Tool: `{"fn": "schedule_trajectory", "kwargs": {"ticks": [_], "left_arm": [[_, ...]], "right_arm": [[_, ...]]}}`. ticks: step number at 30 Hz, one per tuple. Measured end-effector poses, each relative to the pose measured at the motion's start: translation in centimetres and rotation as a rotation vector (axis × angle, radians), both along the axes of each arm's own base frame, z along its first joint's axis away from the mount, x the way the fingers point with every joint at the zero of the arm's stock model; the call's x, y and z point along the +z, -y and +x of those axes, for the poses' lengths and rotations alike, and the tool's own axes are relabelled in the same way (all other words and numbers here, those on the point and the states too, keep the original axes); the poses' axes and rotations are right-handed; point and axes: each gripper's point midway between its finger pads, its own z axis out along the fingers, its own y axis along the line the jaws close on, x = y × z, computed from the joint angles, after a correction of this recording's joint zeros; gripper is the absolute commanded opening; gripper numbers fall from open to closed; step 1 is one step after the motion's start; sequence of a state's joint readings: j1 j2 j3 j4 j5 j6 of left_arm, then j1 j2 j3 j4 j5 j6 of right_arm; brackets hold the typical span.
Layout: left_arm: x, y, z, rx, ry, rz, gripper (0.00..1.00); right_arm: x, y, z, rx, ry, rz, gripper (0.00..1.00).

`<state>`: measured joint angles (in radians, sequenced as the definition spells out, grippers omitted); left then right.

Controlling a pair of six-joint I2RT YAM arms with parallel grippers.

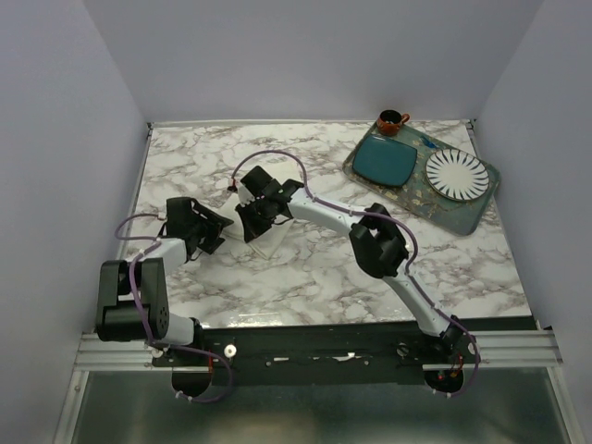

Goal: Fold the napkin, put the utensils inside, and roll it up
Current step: Roll the napkin with the utensil

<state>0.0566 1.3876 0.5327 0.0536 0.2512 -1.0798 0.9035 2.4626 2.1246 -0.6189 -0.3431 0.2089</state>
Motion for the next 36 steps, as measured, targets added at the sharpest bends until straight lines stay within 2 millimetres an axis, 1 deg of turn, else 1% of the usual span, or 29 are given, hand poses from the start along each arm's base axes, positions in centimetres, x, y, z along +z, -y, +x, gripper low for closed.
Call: {"fn": "schedule_trajectory", "kwargs": {"ticks": [2,3,5,6,9,11,14,15,17,18,21,23,24,28,30,33,36], "left_arm": [[-0.1,0.1,0.8,0.0,-0.002,-0.003,0.67],[-0.1,0.1,1.2,0.001,-0.004,-0.001,0.57],[-0.2,0.1,1.7,0.004,-0.009,0.002,0.47],[-0.4,0.0,2.0,0.009,-0.013,0.015,0.36],[-1.1,-0.5,2.2,0.017,-0.048,0.051,0.25],[-1.2,-0.9,2.3,0.022,-0.064,0.073,0.23],[-1.4,-1.2,2.4,0.019,-0.087,0.102,0.16],[-1.5,-1.2,2.4,0.016,-0.094,0.108,0.13],[-1.6,-1.2,2.3,0.013,-0.103,0.118,0.09],[-1.7,-1.3,2.2,0.011,-0.108,0.122,0.07],[-1.7,-1.4,2.3,0.003,-0.124,0.137,0.04],[-1.7,-1.4,2.5,-0.001,-0.13,0.142,0.02],[-1.7,-1.4,2.5,-0.002,-0.135,0.143,0.0],[-1.6,-1.4,2.6,-0.008,-0.161,0.144,0.0],[-1.6,-1.4,2.7,-0.011,-0.178,0.144,0.0],[-1.5,-1.3,2.8,-0.014,-0.198,0.14,0.0],[-1.4,-1.3,2.7,-0.018,-0.216,0.137,0.0]], "right_arm": [[-0.1,0.2,0.0,0.005,-0.022,0.012,0.0],[-0.2,0.3,0.0,0.008,-0.033,0.021,0.01],[-0.2,0.3,0.0,0.015,-0.05,0.033,0.01],[-0.3,0.4,0.0,0.02,-0.057,0.038,0.01],[-0.3,0.5,0.0,0.029,-0.063,0.047,0.01],[-0.4,0.6,0.1,0.04,-0.056,0.048,0.04],[-0.4,0.7,0.1,0.058,-0.039,0.045,0.13],[-0.3,0.7,0.2,0.063,-0.032,0.046,0.23],[-0.1,0.8,0.3,0.073,-0.013,0.045,0.34],[0.0,0.9,0.4,0.076,-0.004,0.042,0.48],[0.5,1.2,0.7,0.09,0.039,0.027,0.64],[1.0,1.4,0.8,0.093,0.073,0.012,0.7],[1.4,1.5,1.0,0.093,0.095,0.003,0.74],[2.8,1.9,1.7,0.097,0.189,-0.026,0.79],[3.3,1.6,1.4,0.112,0.214,-0.027,0.81],[3.1,1.2,0.8,0.138,0.259,-0.05,0.82],[2.0,0.9,-0.1,0.164,0.308,-0.093,0.83]]}}
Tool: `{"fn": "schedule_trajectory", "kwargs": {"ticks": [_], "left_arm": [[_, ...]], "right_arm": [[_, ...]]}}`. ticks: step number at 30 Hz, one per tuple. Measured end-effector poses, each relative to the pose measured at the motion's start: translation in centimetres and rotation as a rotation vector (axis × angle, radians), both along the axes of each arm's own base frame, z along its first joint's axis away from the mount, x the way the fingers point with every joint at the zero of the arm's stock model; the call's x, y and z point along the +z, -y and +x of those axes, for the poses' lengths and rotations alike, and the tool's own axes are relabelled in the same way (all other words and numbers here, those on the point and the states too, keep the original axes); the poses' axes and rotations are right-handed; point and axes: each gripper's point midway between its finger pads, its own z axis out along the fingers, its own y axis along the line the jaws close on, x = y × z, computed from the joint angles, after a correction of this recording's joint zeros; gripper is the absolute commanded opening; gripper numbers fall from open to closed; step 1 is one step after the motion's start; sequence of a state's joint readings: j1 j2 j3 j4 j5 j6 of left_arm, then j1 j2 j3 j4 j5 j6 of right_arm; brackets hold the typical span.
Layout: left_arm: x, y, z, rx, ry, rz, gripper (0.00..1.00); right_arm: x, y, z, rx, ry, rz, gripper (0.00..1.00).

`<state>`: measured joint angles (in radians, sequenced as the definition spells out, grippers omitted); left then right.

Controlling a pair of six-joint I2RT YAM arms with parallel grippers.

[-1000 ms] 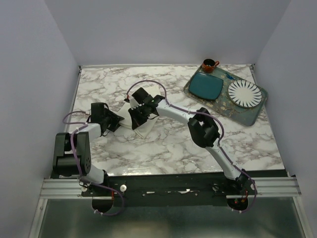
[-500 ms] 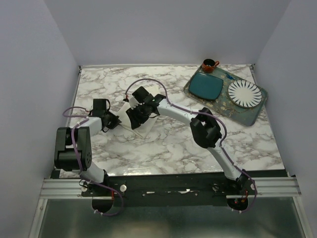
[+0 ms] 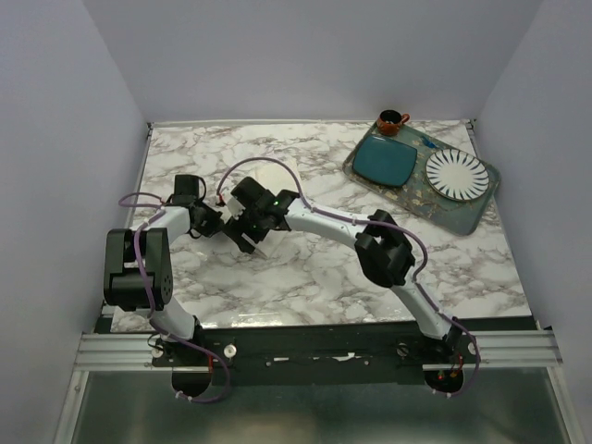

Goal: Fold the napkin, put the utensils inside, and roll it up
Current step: Roll the napkin with the utensil

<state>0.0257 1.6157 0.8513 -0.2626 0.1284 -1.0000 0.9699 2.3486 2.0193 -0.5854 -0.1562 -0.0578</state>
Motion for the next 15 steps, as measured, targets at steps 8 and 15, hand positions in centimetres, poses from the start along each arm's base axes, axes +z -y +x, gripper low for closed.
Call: {"fn": "schedule_trajectory", "kwargs": {"ticks": [8,15], "left_arm": [[-0.3,0.3,-0.1,-0.01,-0.025,-0.018,0.0],[-0.2,0.4,-0.1,-0.012,-0.026,-0.022,0.0]], "right_arm": [[-1.9,-0.9,-1.1,0.006,0.191,-0.11,0.73],[-2.4,-0.4,0.4,-0.054,0.29,-0.158,0.44]]}}
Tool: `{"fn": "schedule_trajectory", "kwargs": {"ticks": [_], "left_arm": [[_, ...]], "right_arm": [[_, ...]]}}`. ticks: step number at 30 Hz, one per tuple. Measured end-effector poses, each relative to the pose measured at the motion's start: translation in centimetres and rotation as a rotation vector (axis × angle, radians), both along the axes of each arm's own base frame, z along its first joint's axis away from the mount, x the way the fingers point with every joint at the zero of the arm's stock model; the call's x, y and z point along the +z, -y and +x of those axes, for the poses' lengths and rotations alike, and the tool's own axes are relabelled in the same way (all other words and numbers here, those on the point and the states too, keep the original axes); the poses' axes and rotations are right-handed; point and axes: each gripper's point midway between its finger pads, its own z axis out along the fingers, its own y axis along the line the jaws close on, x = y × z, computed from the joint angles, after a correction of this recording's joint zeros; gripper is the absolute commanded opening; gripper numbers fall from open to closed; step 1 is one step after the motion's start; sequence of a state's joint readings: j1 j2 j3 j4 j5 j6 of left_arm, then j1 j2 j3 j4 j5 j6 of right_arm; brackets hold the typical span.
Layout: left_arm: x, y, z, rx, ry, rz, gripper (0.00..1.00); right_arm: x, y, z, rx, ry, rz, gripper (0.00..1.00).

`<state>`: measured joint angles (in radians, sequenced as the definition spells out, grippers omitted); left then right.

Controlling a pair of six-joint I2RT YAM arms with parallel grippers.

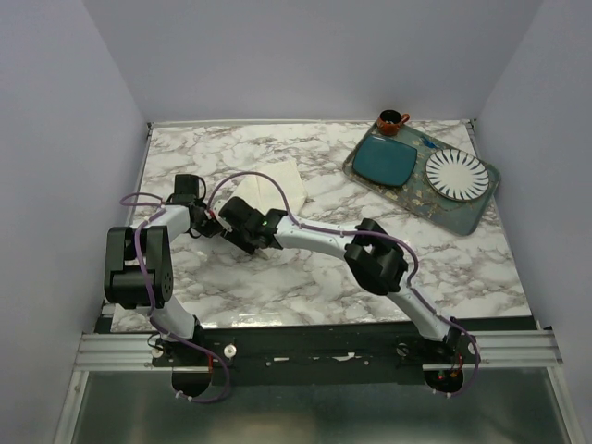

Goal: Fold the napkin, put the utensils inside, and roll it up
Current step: Roll the napkin with the utensil

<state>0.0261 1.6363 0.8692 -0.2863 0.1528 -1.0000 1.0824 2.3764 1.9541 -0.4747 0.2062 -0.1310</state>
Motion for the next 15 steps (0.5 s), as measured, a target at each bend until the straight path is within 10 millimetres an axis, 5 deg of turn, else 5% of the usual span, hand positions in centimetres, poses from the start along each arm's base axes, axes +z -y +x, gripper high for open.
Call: {"fn": "schedule_trajectory", "kwargs": {"ticks": [5,8,9,12,15], "left_arm": [[0.0,-0.1,0.0,0.001,0.0,-0.005,0.0],[0.0,-0.1,0.0,-0.011,0.004,-0.005,0.19],[0.1,-0.1,0.0,-0.014,0.005,-0.004,0.31],[0.1,-0.1,0.0,-0.046,0.017,0.014,0.47],[0.7,-0.3,-0.2,-0.079,0.045,0.038,0.54]], "right_arm": [[-0.2,0.2,0.6,-0.017,0.018,-0.004,0.16],[-0.2,0.2,0.9,-0.016,0.009,0.007,0.02],[-0.2,0.3,1.2,-0.018,0.003,0.011,0.0],[-0.3,-0.3,0.5,0.019,-0.106,0.08,0.0],[-0.3,-0.2,0.6,0.036,-0.219,0.149,0.01]]}}
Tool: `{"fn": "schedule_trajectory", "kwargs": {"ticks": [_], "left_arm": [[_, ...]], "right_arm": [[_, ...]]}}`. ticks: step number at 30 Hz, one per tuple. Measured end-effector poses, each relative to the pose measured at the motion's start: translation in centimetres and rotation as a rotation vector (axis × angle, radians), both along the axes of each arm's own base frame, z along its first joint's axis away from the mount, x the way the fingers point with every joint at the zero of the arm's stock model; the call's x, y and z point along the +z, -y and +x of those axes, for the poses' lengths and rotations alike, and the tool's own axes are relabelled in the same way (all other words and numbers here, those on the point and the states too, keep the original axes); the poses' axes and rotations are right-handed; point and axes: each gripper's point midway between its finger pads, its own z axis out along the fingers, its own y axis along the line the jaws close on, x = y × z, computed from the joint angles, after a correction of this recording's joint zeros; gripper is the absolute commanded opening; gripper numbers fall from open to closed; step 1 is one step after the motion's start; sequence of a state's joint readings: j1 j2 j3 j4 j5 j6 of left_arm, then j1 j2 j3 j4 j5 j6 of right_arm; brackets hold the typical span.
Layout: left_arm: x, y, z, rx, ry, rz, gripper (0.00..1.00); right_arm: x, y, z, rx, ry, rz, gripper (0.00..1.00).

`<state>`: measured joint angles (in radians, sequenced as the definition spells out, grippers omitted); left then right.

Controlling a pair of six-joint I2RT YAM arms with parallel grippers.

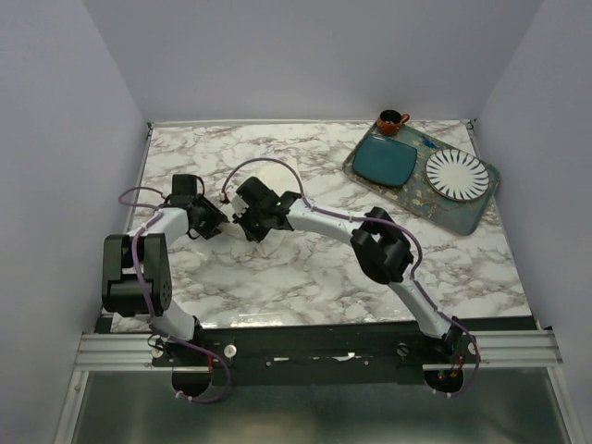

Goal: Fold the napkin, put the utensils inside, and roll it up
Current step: Roll the napkin with the utensil

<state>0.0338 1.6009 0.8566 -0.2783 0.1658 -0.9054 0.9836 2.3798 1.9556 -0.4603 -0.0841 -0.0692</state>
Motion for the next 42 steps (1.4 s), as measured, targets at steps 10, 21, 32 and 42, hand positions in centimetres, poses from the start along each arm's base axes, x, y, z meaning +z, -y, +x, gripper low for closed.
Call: {"fn": "schedule_trajectory", "kwargs": {"ticks": [10,21,32,42], "left_arm": [[6.0,-0.1,-0.2,-0.089,0.206,0.073,0.57],[5.3,0.7,-2.8,-0.129,0.206,0.056,0.34],[3.7,5.5,-2.0,-0.221,0.199,-0.051,0.24],[1.9,6.9,-1.7,-0.205,0.147,-0.083,0.17]], "right_arm": [[0.4,1.1,1.1,0.002,-0.404,0.227,0.0],[-0.1,1.6,1.1,-0.024,-0.677,0.331,0.0],[-0.2,2.1,1.3,-0.064,-0.776,0.357,0.01],[-0.2,2.4,1.5,-0.082,-0.815,0.369,0.0]]}}
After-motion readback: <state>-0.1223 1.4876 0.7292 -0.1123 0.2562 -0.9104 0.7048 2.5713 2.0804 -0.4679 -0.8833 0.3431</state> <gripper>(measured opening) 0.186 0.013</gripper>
